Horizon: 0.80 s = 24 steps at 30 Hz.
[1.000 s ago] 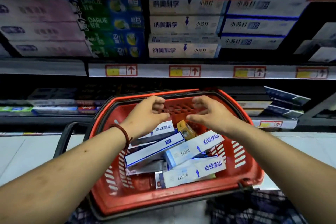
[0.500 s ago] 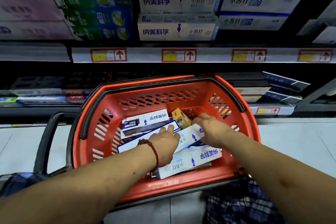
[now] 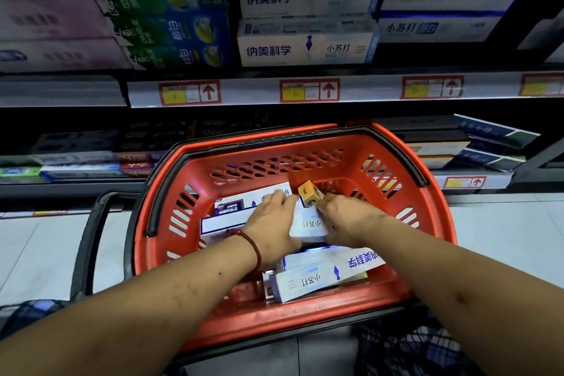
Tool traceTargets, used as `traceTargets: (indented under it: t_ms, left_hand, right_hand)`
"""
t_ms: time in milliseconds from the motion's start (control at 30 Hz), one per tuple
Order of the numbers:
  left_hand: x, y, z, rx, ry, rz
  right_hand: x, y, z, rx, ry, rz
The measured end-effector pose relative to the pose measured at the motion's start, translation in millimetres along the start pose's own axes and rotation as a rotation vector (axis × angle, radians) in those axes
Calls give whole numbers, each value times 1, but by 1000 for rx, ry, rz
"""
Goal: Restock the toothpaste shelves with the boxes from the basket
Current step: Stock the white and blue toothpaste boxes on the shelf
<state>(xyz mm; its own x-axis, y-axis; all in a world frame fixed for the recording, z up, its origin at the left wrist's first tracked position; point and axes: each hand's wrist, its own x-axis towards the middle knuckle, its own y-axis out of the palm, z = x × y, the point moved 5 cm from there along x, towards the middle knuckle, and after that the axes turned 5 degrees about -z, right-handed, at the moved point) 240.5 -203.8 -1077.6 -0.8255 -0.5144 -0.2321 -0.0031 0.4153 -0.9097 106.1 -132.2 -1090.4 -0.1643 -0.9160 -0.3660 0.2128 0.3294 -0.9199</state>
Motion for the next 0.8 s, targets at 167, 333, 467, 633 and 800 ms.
traceTargets:
  t_ms: [167,333,467,633,800]
  left_hand:
    - [-1,-31,17,-427,-97,-276]
    - [2,-53,9,-882,-169,-343]
    - [-2,-71,-6,-849,-46,-303]
    - [-2,-91,8,-750,-83,-236]
    - [5,-126,17,-1091,-166,-352]
  right_hand:
    - [-10,-39,2,204,50,-152]
    - [-12,-77,1,550,227,-341]
    - [-11,-102,4,1064,404,-467]
    - [-15,-132,9,1637,509,-538]
    - [-20,-146,-8,1747,727,-723]
